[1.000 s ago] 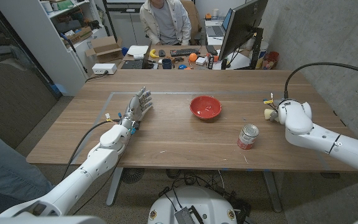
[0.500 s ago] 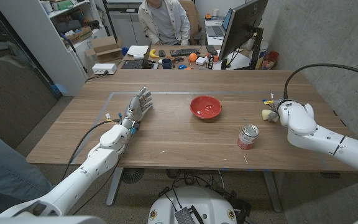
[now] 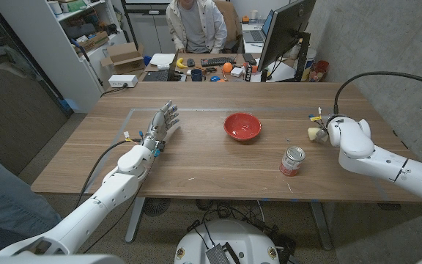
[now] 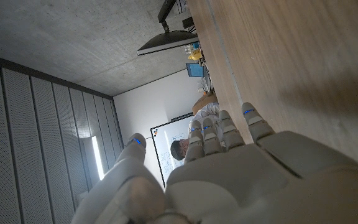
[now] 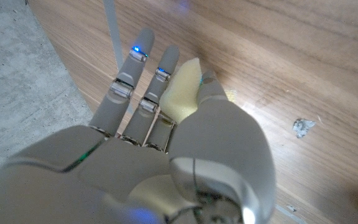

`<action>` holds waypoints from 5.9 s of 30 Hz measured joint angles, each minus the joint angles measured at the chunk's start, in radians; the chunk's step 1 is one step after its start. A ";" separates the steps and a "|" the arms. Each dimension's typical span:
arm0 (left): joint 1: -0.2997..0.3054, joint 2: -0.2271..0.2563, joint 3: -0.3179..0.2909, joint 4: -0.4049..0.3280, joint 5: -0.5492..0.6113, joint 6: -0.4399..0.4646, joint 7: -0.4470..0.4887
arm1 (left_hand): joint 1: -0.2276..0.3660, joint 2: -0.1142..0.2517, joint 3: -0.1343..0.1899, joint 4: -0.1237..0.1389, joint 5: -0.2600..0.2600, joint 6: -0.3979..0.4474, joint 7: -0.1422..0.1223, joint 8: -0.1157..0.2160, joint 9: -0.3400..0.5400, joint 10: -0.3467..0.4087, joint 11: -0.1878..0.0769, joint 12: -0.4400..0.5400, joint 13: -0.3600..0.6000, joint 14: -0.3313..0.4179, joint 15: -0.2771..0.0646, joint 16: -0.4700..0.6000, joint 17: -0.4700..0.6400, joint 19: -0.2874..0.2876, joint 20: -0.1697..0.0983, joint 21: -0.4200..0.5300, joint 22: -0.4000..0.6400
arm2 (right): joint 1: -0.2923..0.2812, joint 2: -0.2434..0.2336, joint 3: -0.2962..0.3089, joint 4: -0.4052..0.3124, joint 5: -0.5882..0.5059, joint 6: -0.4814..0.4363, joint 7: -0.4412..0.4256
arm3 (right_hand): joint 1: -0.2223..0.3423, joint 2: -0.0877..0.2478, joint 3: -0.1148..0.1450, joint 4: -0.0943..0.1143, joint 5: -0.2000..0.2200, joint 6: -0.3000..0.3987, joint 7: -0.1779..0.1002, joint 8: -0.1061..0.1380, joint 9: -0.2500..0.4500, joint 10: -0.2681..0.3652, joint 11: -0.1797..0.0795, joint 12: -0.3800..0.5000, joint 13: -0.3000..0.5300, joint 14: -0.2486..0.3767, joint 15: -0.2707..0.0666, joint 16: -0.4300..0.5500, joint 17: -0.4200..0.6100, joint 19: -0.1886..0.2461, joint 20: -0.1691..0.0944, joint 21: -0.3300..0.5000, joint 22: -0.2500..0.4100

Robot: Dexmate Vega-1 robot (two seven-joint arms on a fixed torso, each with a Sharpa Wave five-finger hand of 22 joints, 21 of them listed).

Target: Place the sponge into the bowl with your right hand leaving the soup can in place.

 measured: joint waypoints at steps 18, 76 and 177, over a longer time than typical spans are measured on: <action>0.020 0.037 -0.013 -0.075 0.019 0.022 0.025 | 0.000 0.000 0.004 -0.004 0.000 0.000 0.000 0.000 0.000 0.000 0.000 0.000 -0.003 0.000 0.000 0.000 0.000 0.004 -0.003 0.000 0.000 | -0.038 -0.048 0.044 -0.123 -0.076 -0.043 0.043 | -0.004 0.004 0.015 0.009 -0.016 0.014 0.007 0.002 0.004 0.000 0.000 0.003 0.014 0.000 0.000 -0.007 0.010 -0.011 0.003 -0.004 0.000; 0.027 0.079 -0.046 -0.110 0.017 0.016 0.011 | 0.004 0.004 0.004 -0.012 0.000 0.004 0.004 0.000 0.000 0.000 0.000 0.000 -0.002 0.000 0.000 0.000 0.000 0.009 0.002 0.000 0.000 | -0.139 0.090 0.222 -0.373 -0.302 0.130 0.192 | 0.000 0.000 0.032 0.018 -0.028 0.037 0.031 0.015 0.011 0.029 0.001 0.020 0.045 0.031 -0.013 -0.015 0.033 -0.036 0.007 -0.012 0.000; 0.032 0.080 -0.050 -0.149 0.044 0.023 0.046 | 0.012 0.012 0.008 -0.031 0.000 0.004 0.004 0.000 0.000 0.009 0.002 0.000 -0.002 0.000 0.000 0.000 0.000 0.002 0.002 0.000 0.000 | 0.031 0.415 0.058 -0.118 -0.334 0.430 0.076 | 0.011 -0.011 0.051 0.024 -0.038 0.053 0.040 0.009 0.009 0.045 0.006 0.014 0.070 0.106 -0.045 -0.027 0.070 -0.018 -0.003 -0.006 0.005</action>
